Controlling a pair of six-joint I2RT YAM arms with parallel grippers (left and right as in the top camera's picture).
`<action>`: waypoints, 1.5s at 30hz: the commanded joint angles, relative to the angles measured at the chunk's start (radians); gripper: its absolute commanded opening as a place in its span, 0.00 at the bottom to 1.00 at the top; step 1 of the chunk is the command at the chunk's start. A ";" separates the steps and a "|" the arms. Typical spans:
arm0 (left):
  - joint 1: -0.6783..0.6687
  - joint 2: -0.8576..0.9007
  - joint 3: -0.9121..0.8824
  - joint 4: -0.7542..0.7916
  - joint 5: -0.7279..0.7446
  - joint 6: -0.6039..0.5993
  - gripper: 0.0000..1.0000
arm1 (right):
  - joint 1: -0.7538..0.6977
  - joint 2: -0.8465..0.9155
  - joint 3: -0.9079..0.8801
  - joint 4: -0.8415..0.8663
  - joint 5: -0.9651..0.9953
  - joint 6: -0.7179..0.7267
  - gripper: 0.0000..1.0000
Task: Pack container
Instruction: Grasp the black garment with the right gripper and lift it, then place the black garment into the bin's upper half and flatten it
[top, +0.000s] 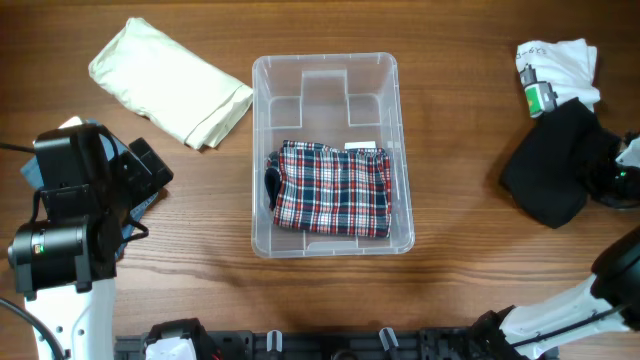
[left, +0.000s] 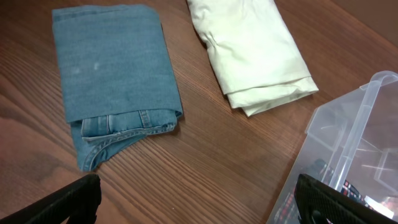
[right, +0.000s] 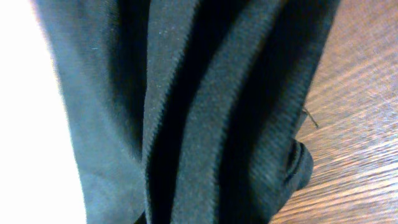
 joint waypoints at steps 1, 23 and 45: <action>0.006 -0.002 0.017 0.003 0.005 -0.013 1.00 | 0.050 -0.254 0.012 0.004 -0.174 -0.003 0.05; 0.006 -0.002 0.017 -0.004 0.005 -0.013 1.00 | 1.405 -0.424 0.016 0.339 1.050 -0.558 0.04; 0.006 -0.002 0.017 -0.008 0.005 -0.013 1.00 | 1.783 -0.226 0.013 0.178 1.027 -0.732 1.00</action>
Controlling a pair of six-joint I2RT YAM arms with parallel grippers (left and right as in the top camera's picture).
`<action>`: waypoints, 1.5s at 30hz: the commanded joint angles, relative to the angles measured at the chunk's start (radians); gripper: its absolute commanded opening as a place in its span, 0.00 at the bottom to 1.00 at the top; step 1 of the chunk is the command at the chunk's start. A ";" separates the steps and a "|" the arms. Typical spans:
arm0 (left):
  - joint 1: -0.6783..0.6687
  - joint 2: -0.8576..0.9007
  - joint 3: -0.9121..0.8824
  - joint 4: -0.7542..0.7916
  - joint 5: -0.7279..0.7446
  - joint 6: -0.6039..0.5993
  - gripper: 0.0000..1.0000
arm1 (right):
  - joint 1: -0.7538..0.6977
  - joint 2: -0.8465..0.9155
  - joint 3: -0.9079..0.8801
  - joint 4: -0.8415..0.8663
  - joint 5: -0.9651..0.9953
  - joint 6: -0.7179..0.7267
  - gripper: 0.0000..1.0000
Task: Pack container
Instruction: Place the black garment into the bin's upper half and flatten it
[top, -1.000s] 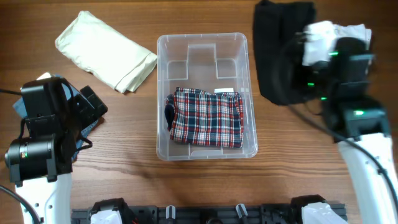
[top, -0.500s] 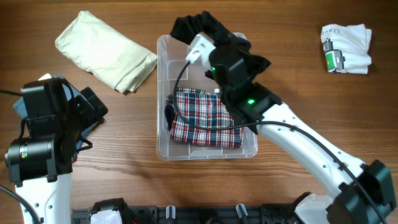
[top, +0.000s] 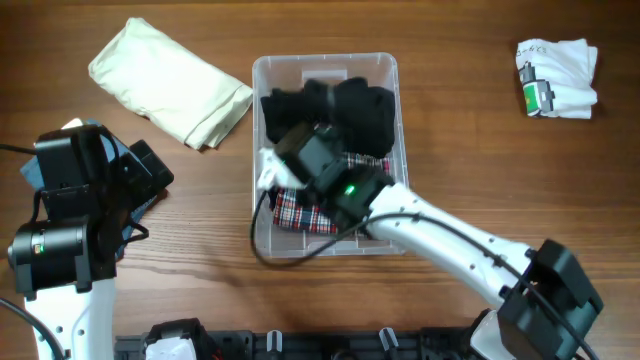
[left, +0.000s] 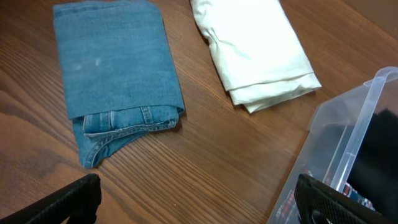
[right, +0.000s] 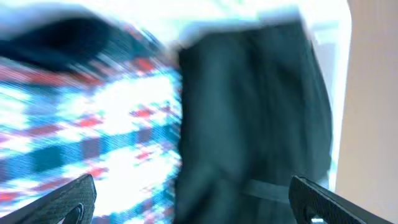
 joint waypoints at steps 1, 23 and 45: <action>0.006 -0.002 0.016 0.006 0.005 -0.013 1.00 | 0.062 -0.032 0.011 0.048 0.153 0.043 1.00; 0.006 -0.002 0.016 -0.020 0.006 -0.013 1.00 | -0.389 0.190 0.011 0.274 -0.246 0.414 0.08; 0.006 -0.002 0.016 -0.021 0.005 -0.013 1.00 | -0.268 -0.018 0.117 0.044 -0.333 0.384 0.12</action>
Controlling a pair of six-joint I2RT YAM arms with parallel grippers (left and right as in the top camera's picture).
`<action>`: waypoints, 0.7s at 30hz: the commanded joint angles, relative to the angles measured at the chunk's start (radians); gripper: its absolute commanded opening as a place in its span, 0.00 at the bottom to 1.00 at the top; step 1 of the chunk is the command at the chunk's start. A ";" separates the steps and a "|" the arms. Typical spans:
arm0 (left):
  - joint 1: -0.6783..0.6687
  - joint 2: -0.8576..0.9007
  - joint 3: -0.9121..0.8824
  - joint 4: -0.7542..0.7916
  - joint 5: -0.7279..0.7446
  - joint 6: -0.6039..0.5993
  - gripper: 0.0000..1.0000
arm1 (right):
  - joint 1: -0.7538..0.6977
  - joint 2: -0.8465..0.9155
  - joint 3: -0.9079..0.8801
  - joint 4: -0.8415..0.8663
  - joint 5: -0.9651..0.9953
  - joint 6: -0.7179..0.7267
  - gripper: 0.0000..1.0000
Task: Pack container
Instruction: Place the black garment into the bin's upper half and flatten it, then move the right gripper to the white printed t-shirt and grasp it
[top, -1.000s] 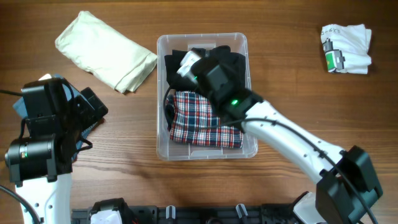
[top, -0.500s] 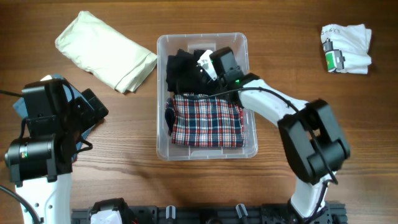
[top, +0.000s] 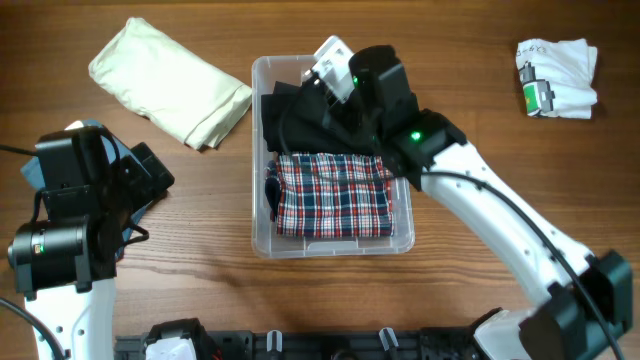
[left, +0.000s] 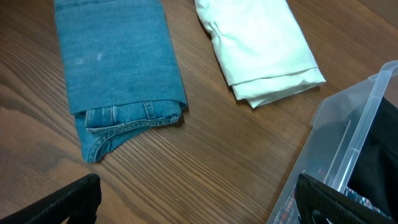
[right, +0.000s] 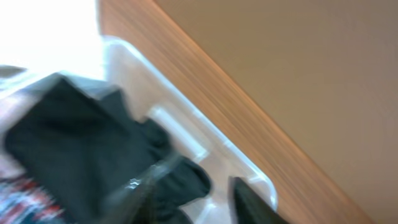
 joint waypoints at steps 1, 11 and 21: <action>0.006 -0.002 0.016 0.000 0.005 -0.013 1.00 | 0.045 0.088 -0.011 -0.082 -0.140 -0.016 0.08; 0.006 -0.002 0.016 -0.004 0.027 -0.013 1.00 | 0.015 0.504 -0.011 0.211 -0.064 0.130 0.24; 0.006 -0.002 0.016 -0.004 0.027 -0.013 1.00 | 0.003 0.076 -0.011 0.087 0.045 0.135 1.00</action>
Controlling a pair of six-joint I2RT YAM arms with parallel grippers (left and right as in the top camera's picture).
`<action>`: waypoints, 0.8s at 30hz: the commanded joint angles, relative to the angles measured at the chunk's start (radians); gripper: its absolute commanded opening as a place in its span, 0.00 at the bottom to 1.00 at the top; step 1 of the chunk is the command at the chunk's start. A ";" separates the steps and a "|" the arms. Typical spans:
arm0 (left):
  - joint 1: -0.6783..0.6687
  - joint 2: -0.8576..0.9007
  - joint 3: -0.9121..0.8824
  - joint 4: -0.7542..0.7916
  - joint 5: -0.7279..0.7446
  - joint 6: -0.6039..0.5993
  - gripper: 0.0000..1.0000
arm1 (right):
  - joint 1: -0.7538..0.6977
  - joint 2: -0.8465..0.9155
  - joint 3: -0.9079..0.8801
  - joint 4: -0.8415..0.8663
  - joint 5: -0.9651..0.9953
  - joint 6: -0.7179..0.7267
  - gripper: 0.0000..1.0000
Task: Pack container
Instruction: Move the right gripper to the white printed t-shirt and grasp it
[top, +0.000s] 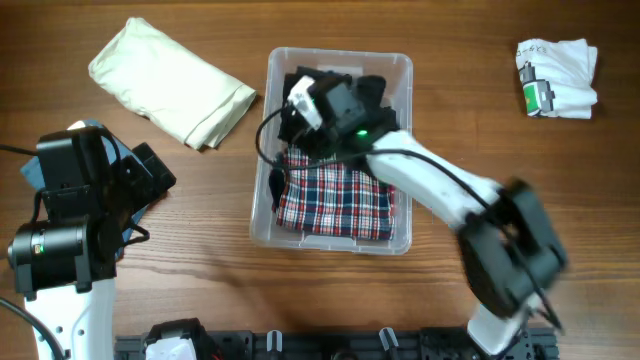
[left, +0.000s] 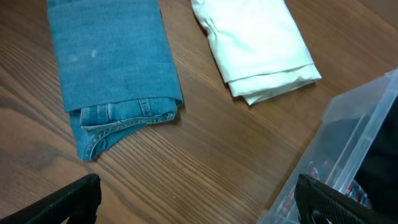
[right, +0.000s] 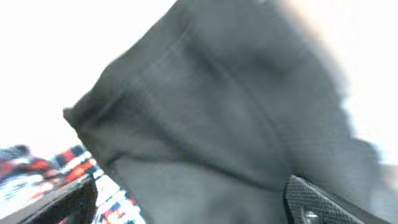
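The clear plastic container (top: 402, 150) sits mid-table, slightly turned. A folded plaid shirt (top: 338, 205) fills its near half and a black garment (top: 352, 84) (right: 205, 118) is bunched in its far half. My right gripper (top: 308, 108) (right: 186, 208) is inside the container, right over the black garment, fingers wide apart and open. My left gripper (left: 199, 205) hangs open above bare table left of the container. Beyond it lie folded jeans (left: 109, 56) and a folded cream cloth (left: 255, 46) (top: 170, 82).
A white cloth with a green-labelled item (top: 555, 75) lies at the far right of the wooden table (top: 500, 150). The left arm (top: 70, 220) covers most of the jeans in the overhead view. The container's corner (left: 364, 112) shows at the right in the left wrist view.
My right gripper has moved from the container's far rim to lower inside it, over the black garment. The container's far end has shifted a little to the right. The left arm is unmoved.
At first the black garment lay at the table's right edge with my right gripper on it, and only the plaid shirt was in the container. Then the garment was in the container's far half. The gripper then stood at the far rim, and now over the garment, open.
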 joint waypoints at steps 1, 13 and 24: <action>0.006 -0.002 0.016 -0.001 0.008 -0.013 1.00 | -0.039 -0.329 0.011 0.007 0.066 -0.035 1.00; 0.006 -0.002 0.016 0.000 0.008 -0.013 1.00 | -0.937 -0.222 0.013 -0.160 -0.402 0.294 1.00; 0.006 -0.002 0.016 -0.003 0.008 -0.013 1.00 | -1.163 0.211 0.496 -0.276 -0.453 0.295 1.00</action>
